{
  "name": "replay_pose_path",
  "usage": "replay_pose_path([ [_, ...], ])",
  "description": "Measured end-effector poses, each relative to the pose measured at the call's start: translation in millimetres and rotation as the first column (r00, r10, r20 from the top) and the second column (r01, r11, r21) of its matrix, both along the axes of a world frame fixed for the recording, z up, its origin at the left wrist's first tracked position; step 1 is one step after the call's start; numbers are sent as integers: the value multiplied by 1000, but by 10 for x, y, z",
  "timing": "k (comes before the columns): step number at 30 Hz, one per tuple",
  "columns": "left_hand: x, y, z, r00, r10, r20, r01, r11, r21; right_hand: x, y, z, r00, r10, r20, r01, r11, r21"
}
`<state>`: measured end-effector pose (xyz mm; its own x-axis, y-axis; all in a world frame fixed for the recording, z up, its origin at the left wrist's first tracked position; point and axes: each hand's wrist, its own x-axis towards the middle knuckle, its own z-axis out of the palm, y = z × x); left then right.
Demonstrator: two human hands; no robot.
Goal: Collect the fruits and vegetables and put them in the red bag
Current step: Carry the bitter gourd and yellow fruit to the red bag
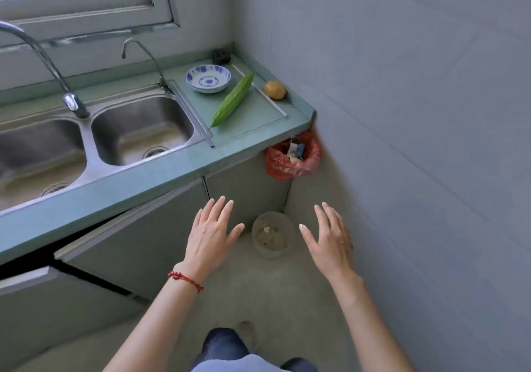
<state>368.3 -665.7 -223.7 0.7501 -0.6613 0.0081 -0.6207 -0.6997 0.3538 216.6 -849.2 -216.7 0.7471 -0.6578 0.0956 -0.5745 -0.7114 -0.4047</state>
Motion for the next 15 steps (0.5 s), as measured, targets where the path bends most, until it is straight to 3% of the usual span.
replay_pose_path([
  [8,955,-617,40,1000,-1,-17,2,999,33,926,-625,101,1000,7,8,-7,1000,17],
  [15,1642,-1192,-15,998,47,-35,-46,999,22,1744,-1250,59,994,110,-12,-110,993,38],
])
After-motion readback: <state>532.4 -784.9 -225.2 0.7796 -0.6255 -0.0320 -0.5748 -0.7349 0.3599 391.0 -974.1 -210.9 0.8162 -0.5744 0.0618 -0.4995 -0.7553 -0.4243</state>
